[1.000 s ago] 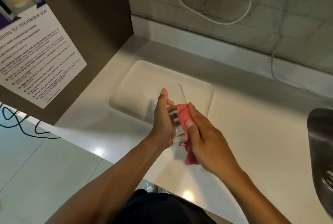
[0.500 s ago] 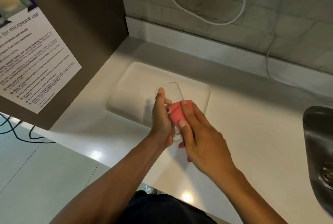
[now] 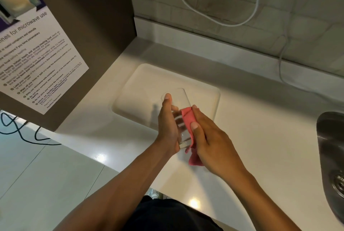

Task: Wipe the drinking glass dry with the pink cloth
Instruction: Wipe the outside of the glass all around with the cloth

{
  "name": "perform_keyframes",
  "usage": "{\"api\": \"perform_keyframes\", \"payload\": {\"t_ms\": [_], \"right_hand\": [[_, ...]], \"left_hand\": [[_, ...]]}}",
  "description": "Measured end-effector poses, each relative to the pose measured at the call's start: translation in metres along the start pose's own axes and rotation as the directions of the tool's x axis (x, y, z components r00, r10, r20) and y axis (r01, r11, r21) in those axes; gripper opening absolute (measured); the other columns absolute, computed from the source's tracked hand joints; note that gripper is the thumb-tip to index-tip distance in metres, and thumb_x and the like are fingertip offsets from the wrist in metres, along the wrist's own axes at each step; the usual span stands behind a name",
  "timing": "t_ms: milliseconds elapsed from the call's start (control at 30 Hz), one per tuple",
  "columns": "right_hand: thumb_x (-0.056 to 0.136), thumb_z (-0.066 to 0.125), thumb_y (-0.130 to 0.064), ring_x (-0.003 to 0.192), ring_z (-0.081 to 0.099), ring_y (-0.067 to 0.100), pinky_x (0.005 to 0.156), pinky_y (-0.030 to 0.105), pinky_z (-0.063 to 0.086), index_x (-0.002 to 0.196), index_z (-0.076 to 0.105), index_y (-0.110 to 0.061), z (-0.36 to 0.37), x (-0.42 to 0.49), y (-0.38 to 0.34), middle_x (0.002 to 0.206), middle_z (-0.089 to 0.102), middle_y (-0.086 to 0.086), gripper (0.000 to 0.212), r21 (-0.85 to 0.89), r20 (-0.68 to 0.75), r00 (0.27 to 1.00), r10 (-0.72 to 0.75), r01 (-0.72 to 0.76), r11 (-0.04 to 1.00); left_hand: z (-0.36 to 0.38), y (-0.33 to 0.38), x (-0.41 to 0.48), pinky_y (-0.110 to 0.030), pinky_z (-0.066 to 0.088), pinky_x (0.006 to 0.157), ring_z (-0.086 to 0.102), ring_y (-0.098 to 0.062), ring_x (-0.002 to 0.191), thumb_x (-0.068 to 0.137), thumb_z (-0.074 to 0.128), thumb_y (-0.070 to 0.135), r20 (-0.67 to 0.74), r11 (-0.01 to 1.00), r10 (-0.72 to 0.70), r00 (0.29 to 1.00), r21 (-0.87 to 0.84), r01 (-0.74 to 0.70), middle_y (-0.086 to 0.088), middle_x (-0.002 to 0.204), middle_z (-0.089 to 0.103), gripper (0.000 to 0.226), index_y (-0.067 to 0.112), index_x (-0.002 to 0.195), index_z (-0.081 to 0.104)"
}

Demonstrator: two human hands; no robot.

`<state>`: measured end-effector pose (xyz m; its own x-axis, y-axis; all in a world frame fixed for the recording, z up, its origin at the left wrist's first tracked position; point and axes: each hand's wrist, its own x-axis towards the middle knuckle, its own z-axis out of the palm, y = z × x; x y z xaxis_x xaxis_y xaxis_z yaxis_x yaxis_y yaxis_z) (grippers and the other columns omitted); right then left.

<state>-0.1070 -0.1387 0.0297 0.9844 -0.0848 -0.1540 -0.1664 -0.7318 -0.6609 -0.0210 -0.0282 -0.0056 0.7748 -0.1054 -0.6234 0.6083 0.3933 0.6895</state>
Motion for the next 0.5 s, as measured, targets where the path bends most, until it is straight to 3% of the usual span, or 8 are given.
{"api": "perform_keyframes", "payload": {"t_ms": [67, 133, 233, 333, 500], "right_hand": [[0.098, 0.011, -0.072, 0.14, 0.049, 0.018, 0.11, 0.036, 0.04, 0.155, 0.011, -0.056, -0.004, 0.006, -0.005, 0.162, 0.031, -0.02, 0.06, -0.028, -0.02, 1.0, 0.024, -0.024, 0.999], [0.102, 0.01, -0.068, 0.135, 0.054, 0.018, 0.104, 0.038, 0.049, 0.153, -0.001, -0.06, -0.005, -0.001, -0.013, 0.167, 0.016, -0.021, 0.053, -0.119, -0.026, 0.996, -0.089, 0.085, 0.989], [0.105, 0.014, -0.059, 0.131, 0.056, 0.016, 0.098, 0.03, 0.054, 0.147, -0.01, -0.066, -0.002, -0.02, -0.013, 0.167, -0.002, -0.024, 0.049, -0.171, 0.007, 0.975, -0.221, 0.219, 0.96], [0.106, 0.018, -0.053, 0.134, 0.052, 0.021, 0.106, 0.033, 0.049, 0.152, -0.005, -0.058, 0.001, -0.024, -0.015, 0.168, -0.004, -0.021, 0.051, -0.214, -0.017, 0.975, -0.221, 0.213, 0.953], [0.107, 0.017, -0.051, 0.133, 0.053, 0.025, 0.107, 0.038, 0.048, 0.159, 0.011, -0.045, 0.0, -0.02, -0.023, 0.168, 0.002, -0.016, 0.053, -0.265, -0.037, 0.978, -0.206, 0.189, 0.946]], "left_hand": [[0.0, -0.004, -0.004, -0.052, 0.065, 0.088, 0.078, -0.039, 0.106, 0.095, 0.046, 0.078, 0.003, 1.0, -0.016, 1.0, -0.005, 0.016, -0.018, 0.107, 0.082, 0.078, 0.007, 0.119, 0.065], [-0.001, 0.001, -0.004, -0.05, 0.066, 0.086, 0.08, -0.039, 0.103, 0.091, 0.05, 0.08, 0.037, 0.998, -0.018, 0.999, -0.06, 0.02, -0.022, 0.11, 0.081, 0.087, 0.002, 0.128, 0.063], [-0.005, 0.014, 0.001, -0.04, 0.066, 0.066, 0.082, -0.029, 0.085, 0.087, 0.056, 0.08, 0.023, 0.993, -0.008, 1.0, -0.113, 0.01, -0.014, 0.104, 0.08, 0.072, 0.011, 0.107, 0.065], [-0.006, 0.014, 0.001, -0.036, 0.063, 0.065, 0.074, -0.026, 0.093, 0.085, 0.053, 0.082, 0.035, 0.997, -0.025, 0.999, -0.07, 0.027, -0.009, 0.115, 0.068, 0.068, 0.017, 0.096, 0.07], [-0.007, 0.013, -0.003, -0.043, 0.062, 0.081, 0.076, -0.03, 0.095, 0.09, 0.049, 0.081, 0.142, 0.994, -0.088, 0.986, -0.053, 0.097, -0.016, 0.111, 0.074, 0.088, 0.006, 0.132, 0.066]]}}
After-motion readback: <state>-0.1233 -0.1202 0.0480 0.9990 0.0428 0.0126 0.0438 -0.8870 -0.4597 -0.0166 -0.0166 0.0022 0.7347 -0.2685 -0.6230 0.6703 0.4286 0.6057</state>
